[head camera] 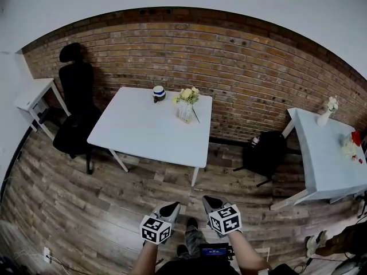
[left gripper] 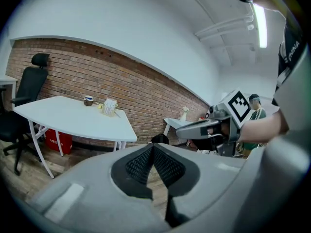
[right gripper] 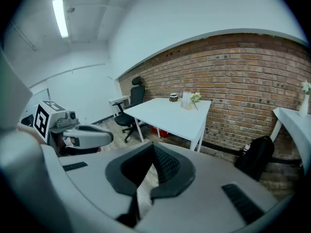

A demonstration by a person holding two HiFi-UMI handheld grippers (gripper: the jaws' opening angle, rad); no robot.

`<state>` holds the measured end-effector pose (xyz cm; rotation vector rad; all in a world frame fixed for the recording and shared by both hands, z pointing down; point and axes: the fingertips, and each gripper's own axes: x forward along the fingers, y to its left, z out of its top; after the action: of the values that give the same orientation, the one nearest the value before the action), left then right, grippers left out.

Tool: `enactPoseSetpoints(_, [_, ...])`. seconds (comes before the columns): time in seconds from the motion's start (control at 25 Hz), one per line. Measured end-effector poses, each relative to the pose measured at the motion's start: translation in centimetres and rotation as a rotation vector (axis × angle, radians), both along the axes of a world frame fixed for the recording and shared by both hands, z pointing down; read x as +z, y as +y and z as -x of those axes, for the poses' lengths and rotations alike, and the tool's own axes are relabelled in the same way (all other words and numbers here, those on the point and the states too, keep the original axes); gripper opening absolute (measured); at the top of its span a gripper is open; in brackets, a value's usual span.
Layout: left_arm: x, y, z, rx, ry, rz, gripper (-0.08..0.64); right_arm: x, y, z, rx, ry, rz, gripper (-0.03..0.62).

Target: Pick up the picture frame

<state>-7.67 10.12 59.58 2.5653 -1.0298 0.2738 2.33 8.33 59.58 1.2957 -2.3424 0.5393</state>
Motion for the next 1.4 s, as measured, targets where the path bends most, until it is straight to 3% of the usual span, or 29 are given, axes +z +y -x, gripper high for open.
enactPoseSetpoints(0.32, [-0.4, -6.8, 0.4, -0.014, -0.024, -0.001, 0.012, 0.0, -7.0, 0.6, -0.014, -0.025, 0.001, 0.008])
enactPoseSetpoints(0.88, [-1.3, -19.2, -2.1, -0.017, -0.057, 0.006, 0.012, -0.6, -19.7, -2.0, -0.008, -0.062, 0.01, 0.008])
enactPoseSetpoints(1.4, [-0.6, -24.6, -1.3, -0.062, -0.084, 0.034, 0.012, 0.9, -25.6, -1.1, -0.056, -0.083, 0.062, 0.008])
